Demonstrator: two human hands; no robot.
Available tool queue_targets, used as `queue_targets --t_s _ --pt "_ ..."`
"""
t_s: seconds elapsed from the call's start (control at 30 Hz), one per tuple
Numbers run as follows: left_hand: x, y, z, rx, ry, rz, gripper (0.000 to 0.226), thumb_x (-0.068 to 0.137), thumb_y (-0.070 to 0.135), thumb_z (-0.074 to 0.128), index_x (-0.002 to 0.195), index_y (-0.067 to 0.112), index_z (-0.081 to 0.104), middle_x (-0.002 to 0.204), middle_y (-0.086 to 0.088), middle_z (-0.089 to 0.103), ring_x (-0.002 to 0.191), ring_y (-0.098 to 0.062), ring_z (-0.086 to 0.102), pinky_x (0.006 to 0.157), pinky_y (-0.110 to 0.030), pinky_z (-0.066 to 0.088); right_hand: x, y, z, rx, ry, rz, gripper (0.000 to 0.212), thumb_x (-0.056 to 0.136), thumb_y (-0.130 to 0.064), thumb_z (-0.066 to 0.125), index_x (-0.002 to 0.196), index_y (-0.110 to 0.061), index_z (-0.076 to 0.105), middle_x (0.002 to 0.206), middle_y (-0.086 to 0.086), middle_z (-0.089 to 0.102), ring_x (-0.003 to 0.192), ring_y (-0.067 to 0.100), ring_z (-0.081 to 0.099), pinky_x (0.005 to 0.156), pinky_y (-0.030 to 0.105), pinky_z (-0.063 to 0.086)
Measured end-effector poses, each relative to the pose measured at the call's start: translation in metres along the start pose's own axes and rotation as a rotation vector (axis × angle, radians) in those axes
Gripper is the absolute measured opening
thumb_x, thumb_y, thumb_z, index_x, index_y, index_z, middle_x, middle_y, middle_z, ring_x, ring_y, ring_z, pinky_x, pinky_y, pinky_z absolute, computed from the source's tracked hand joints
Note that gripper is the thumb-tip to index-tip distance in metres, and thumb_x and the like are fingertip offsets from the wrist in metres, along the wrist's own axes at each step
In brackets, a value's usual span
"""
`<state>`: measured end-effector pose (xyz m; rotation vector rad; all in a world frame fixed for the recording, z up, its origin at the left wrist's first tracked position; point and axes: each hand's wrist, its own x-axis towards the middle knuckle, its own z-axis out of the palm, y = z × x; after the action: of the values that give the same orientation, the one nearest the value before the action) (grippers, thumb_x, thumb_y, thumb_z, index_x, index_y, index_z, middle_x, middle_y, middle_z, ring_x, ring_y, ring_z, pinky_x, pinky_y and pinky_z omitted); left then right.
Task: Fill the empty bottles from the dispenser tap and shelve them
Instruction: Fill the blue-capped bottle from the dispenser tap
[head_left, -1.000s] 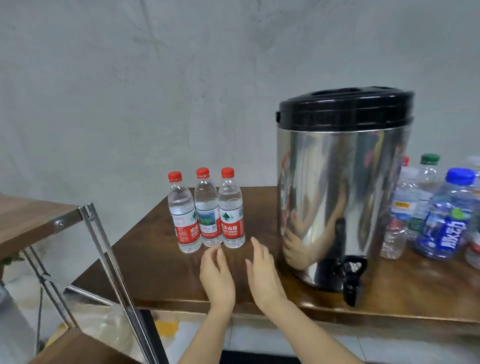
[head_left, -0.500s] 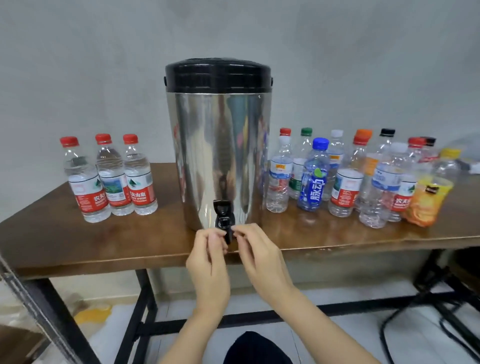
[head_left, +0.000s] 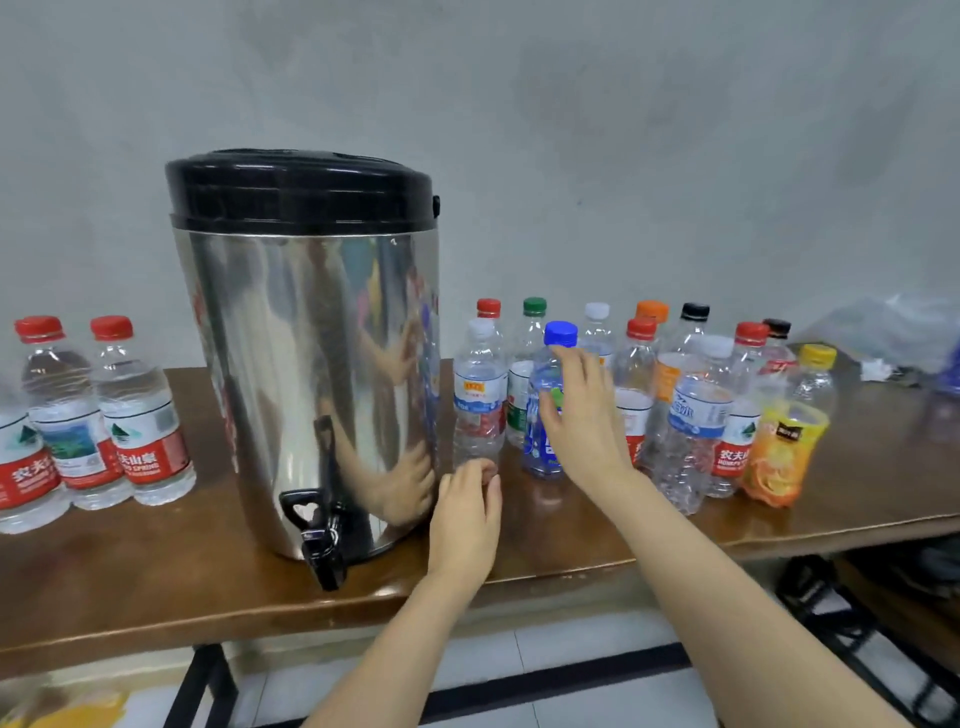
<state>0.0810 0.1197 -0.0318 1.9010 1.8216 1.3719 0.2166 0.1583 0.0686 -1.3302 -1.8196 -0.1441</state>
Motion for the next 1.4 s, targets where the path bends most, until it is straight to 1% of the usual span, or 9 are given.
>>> queue_targets --t_s 0.17,0.3,0.47,0.67,0.8,1.0,1.17,1.27,1.4 --pt "-0.003 -0.003 0.004 0.029 -0.051 0.016 0.027 0.104 0.028 0.045 0.128 0.021 0.053 0.114 0.012 0.054 0.113 -0.007 0.049 0.095 -0.02 0.042 0.06 0.012 0.014 -0.195 -0.07 0.054 0.063 0.102 -0.016 0.047 0.155 -0.009 0.014 0.16 0.017 0.015 0.146 0.034 0.014 0.114 0.041 0.026" --pt "-0.002 -0.005 0.004 0.028 -0.076 -0.019 0.031 0.104 0.033 0.043 0.134 0.026 0.048 0.124 0.011 0.052 0.116 -0.001 0.049 0.099 -0.018 0.041 0.074 0.019 0.026 -0.215 -0.097 0.034 0.047 0.103 -0.025 0.045 0.143 -0.001 0.038 0.146 0.018 0.037 0.133 0.033 0.034 0.111 0.039 0.029" --pt "-0.002 -0.004 0.002 0.021 -0.054 0.005 0.03 0.104 0.031 0.046 0.133 0.022 0.05 0.124 0.009 0.054 0.116 -0.004 0.049 0.1 -0.021 0.043 0.06 0.004 0.014 0.095 -0.017 0.08 0.032 0.099 -0.018 0.056 0.126 -0.004 0.048 0.127 0.013 0.045 0.101 0.031 0.057 0.081 0.042 0.05" --pt "-0.01 0.003 -0.01 -0.253 0.069 0.005 0.041 0.096 0.036 0.06 0.133 0.028 0.045 0.13 0.011 0.051 0.123 -0.002 0.047 0.105 -0.027 0.043 0.014 -0.032 -0.031 0.104 0.019 -0.061 0.036 0.096 -0.023 0.06 0.128 -0.009 0.051 0.129 0.007 0.048 0.103 0.022 0.057 0.08 0.035 0.052" --pt "-0.033 0.033 -0.043 -0.539 0.037 0.043 0.079 0.075 0.055 0.075 0.141 0.031 0.038 0.14 0.014 0.049 0.13 -0.001 0.046 0.105 -0.019 0.039 -0.025 -0.062 -0.06 0.157 -0.039 -0.127 0.043 0.094 -0.029 0.062 0.133 -0.017 0.05 0.131 -0.001 0.048 0.1 0.015 0.057 0.082 0.032 0.051" --pt "-0.085 0.04 -0.105 -0.552 0.054 0.025 0.081 0.066 0.024 0.091 0.124 0.047 0.038 0.13 0.017 0.057 0.115 0.008 0.055 0.092 -0.009 0.041 -0.083 -0.119 -0.063 0.437 -0.163 -0.157 0.04 0.088 -0.038 0.066 0.124 -0.024 0.054 0.12 -0.011 0.053 0.106 0.006 0.054 0.09 0.032 0.048" --pt "-0.133 0.001 -0.142 -0.372 0.08 -0.036 0.078 0.06 0.055 0.083 0.127 0.048 0.043 0.123 0.024 0.061 0.111 0.003 0.06 0.095 -0.031 0.053 -0.104 -0.153 -0.064 -0.133 -0.296 -0.296 0.068 0.076 -0.083 0.026 0.1 -0.028 0.056 0.092 -0.011 0.058 0.083 0.011 0.056 0.059 0.029 0.036" --pt "-0.154 -0.017 -0.155 -0.26 0.077 -0.035 0.077 0.063 0.055 0.081 0.129 0.051 0.04 0.123 0.028 0.06 0.111 0.006 0.059 0.092 -0.031 0.054 -0.112 -0.174 -0.055 -0.409 -0.357 -0.294 0.071 0.081 -0.083 0.021 0.074 -0.018 0.048 0.063 -0.004 0.04 0.067 0.022 0.048 0.049 0.028 0.022" --pt "-0.166 -0.035 -0.168 -0.287 0.05 -0.082 0.072 0.061 0.045 0.083 0.123 0.052 0.046 0.115 0.031 0.064 0.105 0.005 0.063 0.088 -0.024 0.052 -0.123 -0.19 -0.033 -0.368 -0.434 -0.348 0.057 0.096 -0.065 0.033 0.07 -0.015 0.042 0.063 -0.004 0.036 0.074 0.024 0.048 0.052 0.03 0.024"
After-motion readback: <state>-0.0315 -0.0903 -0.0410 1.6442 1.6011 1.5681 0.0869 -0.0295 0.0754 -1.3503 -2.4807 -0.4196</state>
